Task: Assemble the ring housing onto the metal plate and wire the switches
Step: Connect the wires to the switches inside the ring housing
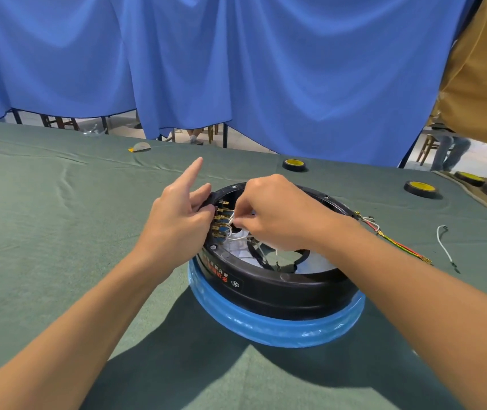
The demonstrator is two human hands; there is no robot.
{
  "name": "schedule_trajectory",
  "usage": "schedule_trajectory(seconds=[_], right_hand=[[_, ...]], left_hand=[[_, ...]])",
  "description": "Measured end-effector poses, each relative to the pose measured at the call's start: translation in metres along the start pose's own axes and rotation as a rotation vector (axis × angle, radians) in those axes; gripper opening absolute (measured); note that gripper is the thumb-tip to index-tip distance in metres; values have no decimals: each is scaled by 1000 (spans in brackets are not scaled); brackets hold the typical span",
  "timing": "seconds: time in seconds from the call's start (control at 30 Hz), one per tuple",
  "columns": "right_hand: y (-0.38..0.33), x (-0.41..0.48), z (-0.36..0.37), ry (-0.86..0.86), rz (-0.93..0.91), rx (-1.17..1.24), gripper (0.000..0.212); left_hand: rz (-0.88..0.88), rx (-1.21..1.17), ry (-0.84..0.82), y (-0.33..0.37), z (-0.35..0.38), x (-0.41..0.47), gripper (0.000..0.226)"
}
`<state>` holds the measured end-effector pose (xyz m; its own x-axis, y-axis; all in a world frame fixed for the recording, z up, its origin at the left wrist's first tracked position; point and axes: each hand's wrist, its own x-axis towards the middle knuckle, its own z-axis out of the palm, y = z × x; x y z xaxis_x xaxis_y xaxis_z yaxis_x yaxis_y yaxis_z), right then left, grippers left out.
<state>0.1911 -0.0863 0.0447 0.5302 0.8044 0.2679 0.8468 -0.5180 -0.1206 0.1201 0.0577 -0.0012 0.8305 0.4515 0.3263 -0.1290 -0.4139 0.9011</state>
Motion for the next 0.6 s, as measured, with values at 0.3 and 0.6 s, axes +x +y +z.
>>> schedule_trajectory(seconds=[0.3,0.6], right_hand=[[79,-58,-32,392,248,119,14],[167,-107,6,158,515,-90,26]], left_hand=[[-58,34,-6,12,1,4,54],[74,926,-165,52,29,16,47]])
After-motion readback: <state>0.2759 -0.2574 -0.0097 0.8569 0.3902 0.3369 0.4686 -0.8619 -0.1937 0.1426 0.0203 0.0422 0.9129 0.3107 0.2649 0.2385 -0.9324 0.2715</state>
